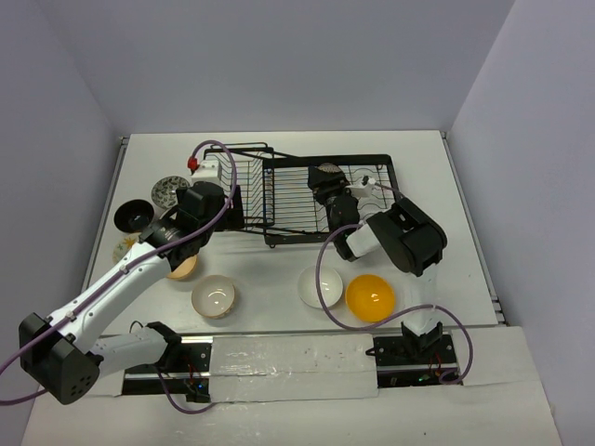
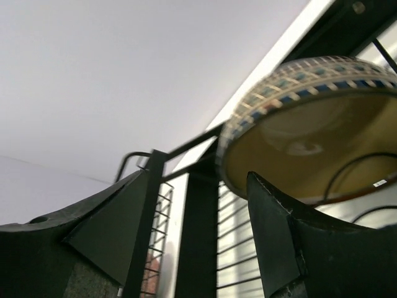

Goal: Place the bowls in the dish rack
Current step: Insert the bowl into the dish rack, then pick up the bowl from the center of the board.

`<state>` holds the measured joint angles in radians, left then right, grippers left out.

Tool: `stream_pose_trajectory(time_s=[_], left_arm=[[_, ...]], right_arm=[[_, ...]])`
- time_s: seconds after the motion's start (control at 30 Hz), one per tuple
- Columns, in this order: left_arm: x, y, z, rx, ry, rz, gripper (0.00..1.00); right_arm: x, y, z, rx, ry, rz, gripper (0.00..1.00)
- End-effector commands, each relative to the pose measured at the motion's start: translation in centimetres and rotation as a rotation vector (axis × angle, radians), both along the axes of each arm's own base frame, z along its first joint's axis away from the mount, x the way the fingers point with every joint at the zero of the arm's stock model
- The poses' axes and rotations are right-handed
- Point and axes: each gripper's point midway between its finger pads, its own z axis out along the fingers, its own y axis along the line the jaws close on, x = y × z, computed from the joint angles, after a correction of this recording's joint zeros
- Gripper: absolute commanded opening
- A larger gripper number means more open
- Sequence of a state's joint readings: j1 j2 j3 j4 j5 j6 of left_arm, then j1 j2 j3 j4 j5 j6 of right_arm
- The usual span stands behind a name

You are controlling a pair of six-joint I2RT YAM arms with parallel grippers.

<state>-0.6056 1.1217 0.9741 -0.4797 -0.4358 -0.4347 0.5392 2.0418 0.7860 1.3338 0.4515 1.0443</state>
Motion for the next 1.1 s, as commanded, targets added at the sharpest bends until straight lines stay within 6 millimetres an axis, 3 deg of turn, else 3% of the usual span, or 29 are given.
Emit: stream_pose_trajectory(time_s=[0.0,0.27,0.33,0.37,0.47,0.63,0.67,0.73,0.77,0.8,0.83,0.87,0.9,1.07], left_arm=[[0.1,0.4,1.6,-0.015,-0.05,0.017,0.99],[0.1,0.8,2.0,-0.008,-0.063,0.034,0.99],[0.0,0.8,2.1,-0.007,-0.065,0.034,0.99],[0.0,0.9,2.2,-0.007,-0.067,0.036,0.99],[0.0,1.1,2.5,-0.008,-0.077,0.044,0.99],[0.0,1.3,2.8,-0.008,-0.086,0.051,0.99],[-0.1,1.4,2.8,-0.006,-0.085,0.052,0.99],[-0.1,1.4,3.1,-0.016,-0.094,0.051,0.99],[-0.1,1.4,3.2,-0.015,-0.095,0.051,0.99],[-0.1,1.6,3.3,-0.018,-0.099,0.057,0.99],[-0.1,1.8,3.4,-0.017,-0.103,0.064,0.99],[-0.1,1.9,3.5,-0.017,-0.105,0.066,0.99],[-0.1,1.9,3.5,-0.02,-0.107,0.067,0.99],[0.0,2.0,3.6,-0.031,-0.104,0.065,0.99]], right_arm=[[-1.1,-0.4,7.3,0.081,-0.193,-0.01,0.73],[-2.6,-0.3,9.0,0.014,-0.168,0.013,0.76],[-3.4,-0.2,10.1,-0.022,-0.171,0.023,0.76],[-4.0,-0.2,11.6,-0.025,-0.193,0.038,0.76],[-4.9,0.4,12.9,-0.103,-0.195,0.085,0.75],[-7.4,2.7,15.7,-0.375,-0.136,0.279,0.74],[-8.1,2.6,18.2,-0.392,-0.162,0.288,0.74],[-9.0,2.6,17.5,-0.498,-0.109,0.344,0.74],[-9.6,2.4,19.4,-0.514,-0.129,0.354,0.74],[-10.1,2.3,17.9,-0.603,-0.067,0.393,0.74],[-10.5,2.3,17.8,-0.636,-0.048,0.421,0.74],[-10.8,2.1,19.2,-0.647,-0.048,0.423,0.74],[-11.4,1.7,17.8,-0.704,0.005,0.457,0.74],[-14.1,1.2,17.7,-0.764,0.048,0.546,0.72]])
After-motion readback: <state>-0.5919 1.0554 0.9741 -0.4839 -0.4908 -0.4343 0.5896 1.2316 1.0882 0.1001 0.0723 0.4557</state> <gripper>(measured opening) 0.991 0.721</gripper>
